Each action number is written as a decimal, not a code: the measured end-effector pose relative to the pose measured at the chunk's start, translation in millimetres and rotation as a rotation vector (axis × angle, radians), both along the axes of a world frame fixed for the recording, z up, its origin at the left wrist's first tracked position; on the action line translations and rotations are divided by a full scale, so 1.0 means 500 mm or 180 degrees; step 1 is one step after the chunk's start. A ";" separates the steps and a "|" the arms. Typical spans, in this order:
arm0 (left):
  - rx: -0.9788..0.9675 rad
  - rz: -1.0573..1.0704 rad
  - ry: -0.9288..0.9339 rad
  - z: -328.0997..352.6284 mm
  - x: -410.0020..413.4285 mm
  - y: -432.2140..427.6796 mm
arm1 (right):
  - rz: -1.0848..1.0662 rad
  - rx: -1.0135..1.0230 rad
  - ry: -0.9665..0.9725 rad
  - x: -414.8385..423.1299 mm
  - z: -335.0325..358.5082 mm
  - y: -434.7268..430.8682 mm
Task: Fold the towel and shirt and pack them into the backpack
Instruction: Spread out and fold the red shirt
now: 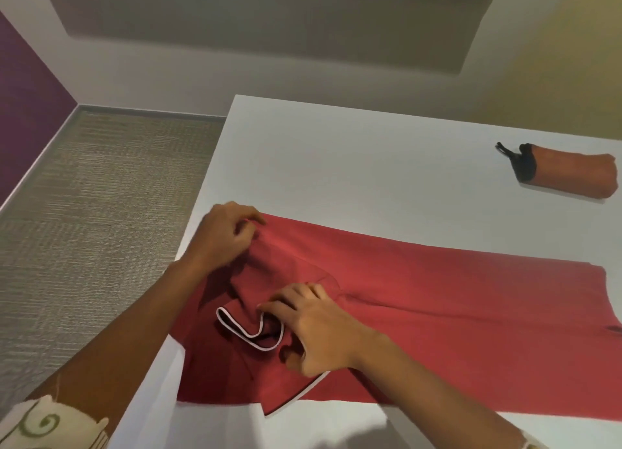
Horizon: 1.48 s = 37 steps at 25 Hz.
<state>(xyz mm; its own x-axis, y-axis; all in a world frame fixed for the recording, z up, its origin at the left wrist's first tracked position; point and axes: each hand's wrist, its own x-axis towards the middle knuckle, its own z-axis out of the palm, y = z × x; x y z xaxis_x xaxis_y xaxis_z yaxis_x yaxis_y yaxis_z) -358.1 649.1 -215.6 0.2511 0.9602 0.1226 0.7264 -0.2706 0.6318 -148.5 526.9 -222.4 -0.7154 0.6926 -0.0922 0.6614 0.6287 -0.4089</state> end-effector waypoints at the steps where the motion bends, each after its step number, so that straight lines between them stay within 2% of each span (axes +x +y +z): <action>1: -0.0109 -0.0182 -0.0003 0.000 0.008 -0.012 | 0.0001 0.0080 -0.0054 -0.011 -0.004 -0.003; 4: -0.0331 -0.0404 -0.0205 -0.004 0.012 -0.042 | -0.0253 0.0132 0.0156 -0.023 -0.009 0.011; 6: -0.0461 -0.0306 -0.0443 -0.010 0.002 -0.058 | -0.0643 -0.0320 0.0725 -0.027 -0.008 0.022; 9: -0.0745 -0.0234 -0.0858 -0.010 -0.013 -0.075 | -0.1648 -0.1268 0.1689 -0.023 0.005 0.053; 12: -0.1029 -0.0072 -0.0993 -0.009 -0.025 -0.065 | -0.2706 -0.1652 0.2334 -0.011 0.009 0.114; 15: -0.1136 0.0113 -0.0972 -0.008 -0.020 -0.062 | -0.3599 -0.2256 0.2392 0.011 -0.001 0.166; 17: -0.1066 0.0283 -0.1074 -0.005 -0.010 -0.065 | -0.3728 -0.2673 0.2581 0.020 -0.008 0.177; 20: -0.1168 0.0585 -0.1409 -0.007 -0.006 -0.065 | -0.3915 -0.2359 0.3409 0.023 -0.009 0.179; 22: -0.1217 0.0583 -0.1173 -0.011 -0.010 -0.065 | -0.4222 -0.2152 0.3805 0.028 -0.015 0.176; 24: -0.1145 0.0514 -0.0856 -0.006 -0.007 -0.072 | -0.4365 -0.2384 0.3748 0.032 -0.020 0.171; 28: -0.0800 0.0542 -0.0665 -0.005 0.003 -0.075 | -0.4333 -0.2737 0.2959 0.041 0.004 0.163; 32: -0.0676 0.0447 -0.1009 -0.008 -0.016 -0.072 | -0.4406 -0.2301 0.3265 0.062 0.010 0.160; 35: -0.0534 0.0197 -0.0630 -0.014 -0.029 -0.089 | -0.4192 -0.1906 0.2469 0.060 -0.009 0.146; 37: -0.0442 -0.0045 -0.0355 -0.024 -0.038 -0.099 | -0.4041 -0.1720 0.2439 0.054 -0.017 0.136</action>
